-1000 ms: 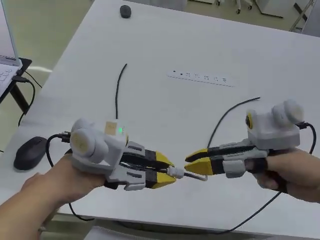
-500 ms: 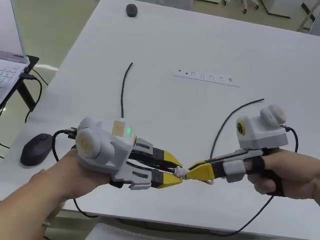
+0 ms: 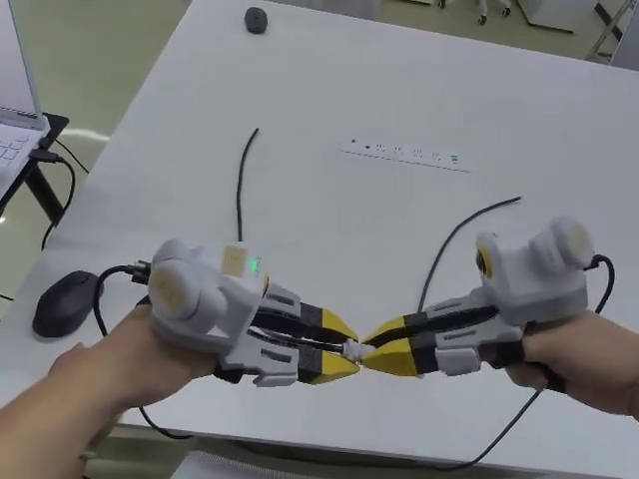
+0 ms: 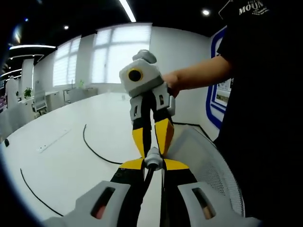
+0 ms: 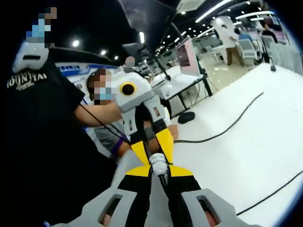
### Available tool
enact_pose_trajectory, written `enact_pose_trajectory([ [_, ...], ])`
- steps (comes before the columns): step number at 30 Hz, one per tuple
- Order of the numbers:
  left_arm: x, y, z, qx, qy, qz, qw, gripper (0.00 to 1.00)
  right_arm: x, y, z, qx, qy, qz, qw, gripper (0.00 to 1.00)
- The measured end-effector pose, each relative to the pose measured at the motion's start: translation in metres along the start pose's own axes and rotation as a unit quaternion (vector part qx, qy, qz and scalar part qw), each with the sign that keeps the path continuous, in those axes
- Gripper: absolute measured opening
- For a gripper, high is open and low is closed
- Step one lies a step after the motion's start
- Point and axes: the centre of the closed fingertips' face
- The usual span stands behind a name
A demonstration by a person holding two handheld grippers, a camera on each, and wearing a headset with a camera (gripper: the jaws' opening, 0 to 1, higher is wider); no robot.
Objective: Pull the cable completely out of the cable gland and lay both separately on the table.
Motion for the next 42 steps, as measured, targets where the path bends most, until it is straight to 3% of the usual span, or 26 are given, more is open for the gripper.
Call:
enact_pose_trajectory([
  [2, 0.000, 0.000, 0.000, -0.003, 0.000, -0.010, 0.9999, 0.15, -0.004, -0.002, -0.002, 0.016, -0.018, -0.045, 0.9987, 0.07],
  [5, 0.000, 0.000, 0.000, -0.006, 0.000, -0.031, 0.9995, 0.15, -0.007, -0.004, -0.002, 0.042, -0.044, -0.112, 0.9919, 0.07],
  [7, 0.000, 0.001, -0.001, -0.008, 0.002, -0.041, 0.9991, 0.15, -0.007, -0.004, -0.001, 0.064, -0.063, -0.157, 0.9834, 0.07],
  [8, 0.001, 0.001, -0.001, -0.009, 0.003, -0.047, 0.9989, 0.15, -0.007, -0.004, 0.000, 0.079, -0.073, -0.186, 0.9766, 0.07],
  [10, 0.000, 0.001, -0.001, -0.009, 0.004, -0.048, 0.9988, 0.15, -0.007, -0.004, 0.000, 0.094, -0.086, -0.214, 0.9684, 0.07],
  [12, 0.001, 0.002, -0.002, -0.010, 0.007, -0.056, 0.9983, 0.15, -0.007, -0.003, 0.000, 0.112, -0.105, -0.257, 0.9540, 0.07],
  [13, 0.001, 0.006, -0.003, -0.022, 0.009, -0.062, 0.9978, 0.15, -0.008, -0.002, 0.000, 0.117, -0.111, -0.278, 0.9471, 0.07],
  [14, 0.001, 0.004, -0.004, -0.017, 0.009, -0.065, 0.9977, 0.15, -0.007, -0.001, 0.000, 0.119, -0.114, -0.289, 0.9430, 0.07],
  [20, 0.002, 0.007, -0.006, -0.024, 0.012, -0.064, 0.9976, 0.15, -0.005, 0.001, 0.001, 0.127, -0.126, -0.307, 0.9348, 0.07],
  [24, 0.004, 0.008, -0.008, -0.026, 0.020, -0.063, 0.9975, 0.15, -0.008, 0.004, 0.001, 0.123, -0.140, -0.307, 0.9334, 0.08],
  [25, 0.005, 0.009, -0.009, -0.027, 0.021, -0.063, 0.9974, 0.15, -0.008, 0.007, 0.000, 0.116, -0.145, -0.295, 0.9375, 0.08],
  [26, 0.005, 0.011, -0.010, -0.031, 0.022, -0.065, 0.9972, 0.15, -0.009, 0.009, -0.001, 0.107, -0.156, -0.267, 0.9448, 0.08],
  [27, 0.006, 0.014, -0.011, -0.037, 0.024, -0.066, 0.9968, 0.15, -0.009, 0.011, -0.003, 0.094, -0.165, -0.238, 0.9527, 0.09],
  [28, 0.008, 0.017, -0.012, -0.043, 0.028, -0.067, 0.9964, 0.15, -0.009, 0.017, -0.007, 0.070, -0.169, -0.226, 0.9569, 0.09],
  [32, 0.011, 0.029, -0.015, -0.059, 0.039, -0.072, 0.9948, 0.15, -0.006, 0.029, -0.025, 0.028, -0.206, -0.192, 0.9591, 0.13],
  [33, 0.012, 0.031, -0.014, -0.059, 0.040, -0.071, 0.9949, 0.15, -0.007, 0.028, -0.028, 0.029, -0.216, -0.192, 0.9568, 0.14],
  [37, 0.013, 0.032, -0.013, -0.050, 0.045, -0.066, 0.9955, 0.15, -0.020, 0.012, -0.041, 0.089, -0.276, -0.236, 0.9275, 0.11],
  [39, 0.013, 0.034, -0.013, -0.048, 0.046, -0.068, 0.9954, 0.15, -0.021, 0.012, -0.038, 0.085, -0.299, -0.241, 0.9195, 0.09],
  [41, 0.012, 0.035, -0.011, -0.044, 0.047, -0.070, 0.9955, 0.15, -0.021, 0.012, -0.034, 0.105, -0.312, -0.282, 0.9014, 0.07],
  [42, 0.011, 0.035, -0.010, -0.043, 0.048, -0.068, 0.9956, 0.15, -0.020, 0.011, -0.030, 0.107, -0.314, -0.287, 0.8987, 0.06],
])
Point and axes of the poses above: the centre of the closed fingertips' face, and the gripper's own axes: z roughly forward along the fingers, x roughly to its left, y roughly out of its top, and after that the axes turned 6 degrees about -x, right-handed
